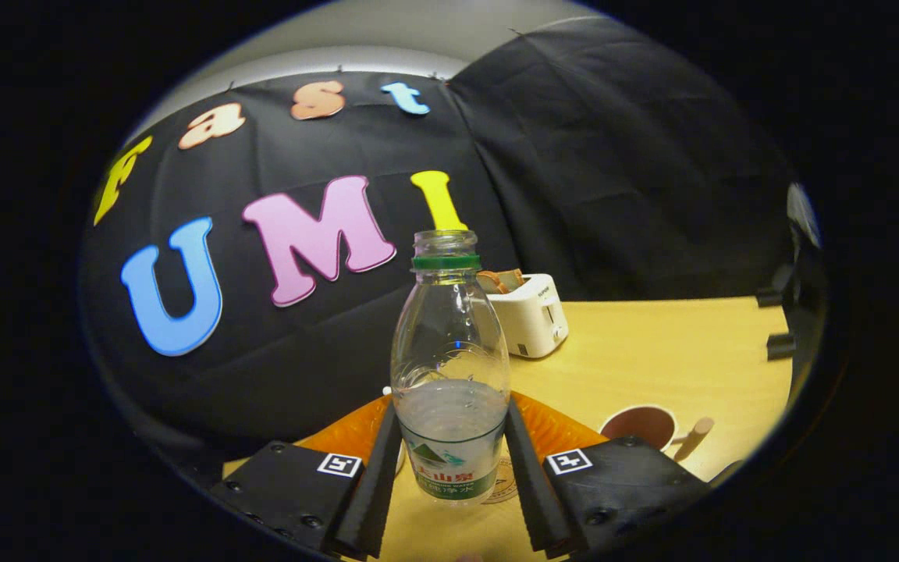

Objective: Take the bottle from table, then pour the juice into the cup, finally place the bottle on the coaster

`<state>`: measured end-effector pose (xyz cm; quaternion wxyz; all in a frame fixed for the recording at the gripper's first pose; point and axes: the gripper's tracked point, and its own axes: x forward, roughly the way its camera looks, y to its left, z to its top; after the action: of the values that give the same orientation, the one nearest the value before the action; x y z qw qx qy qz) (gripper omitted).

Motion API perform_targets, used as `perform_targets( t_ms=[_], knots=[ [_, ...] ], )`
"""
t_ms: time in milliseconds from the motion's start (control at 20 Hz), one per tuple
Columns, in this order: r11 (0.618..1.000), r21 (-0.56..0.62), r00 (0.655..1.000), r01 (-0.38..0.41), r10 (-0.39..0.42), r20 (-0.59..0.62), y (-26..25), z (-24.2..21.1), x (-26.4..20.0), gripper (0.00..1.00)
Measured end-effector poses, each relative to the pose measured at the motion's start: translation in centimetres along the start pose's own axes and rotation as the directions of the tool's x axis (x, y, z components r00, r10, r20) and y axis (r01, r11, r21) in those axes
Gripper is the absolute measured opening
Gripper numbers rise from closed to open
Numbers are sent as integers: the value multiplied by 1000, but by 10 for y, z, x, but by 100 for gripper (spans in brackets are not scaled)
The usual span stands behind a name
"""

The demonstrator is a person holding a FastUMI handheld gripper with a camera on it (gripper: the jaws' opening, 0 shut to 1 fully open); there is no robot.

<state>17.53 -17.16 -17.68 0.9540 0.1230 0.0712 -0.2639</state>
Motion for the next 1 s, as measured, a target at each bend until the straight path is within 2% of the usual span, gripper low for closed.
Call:
perform_targets(
  t_ms=[150,350,700,1000],
  knots=[
    [976,-216,1000,-7,8,4,5,-16,15,71],
    [936,-352,1000,-13,17,8,3,-48,33,72],
    [939,-343,1000,-25,22,-11,7,-78,62,72],
    [941,-337,1000,-21,12,-28,6,-94,65,73]
  ],
)
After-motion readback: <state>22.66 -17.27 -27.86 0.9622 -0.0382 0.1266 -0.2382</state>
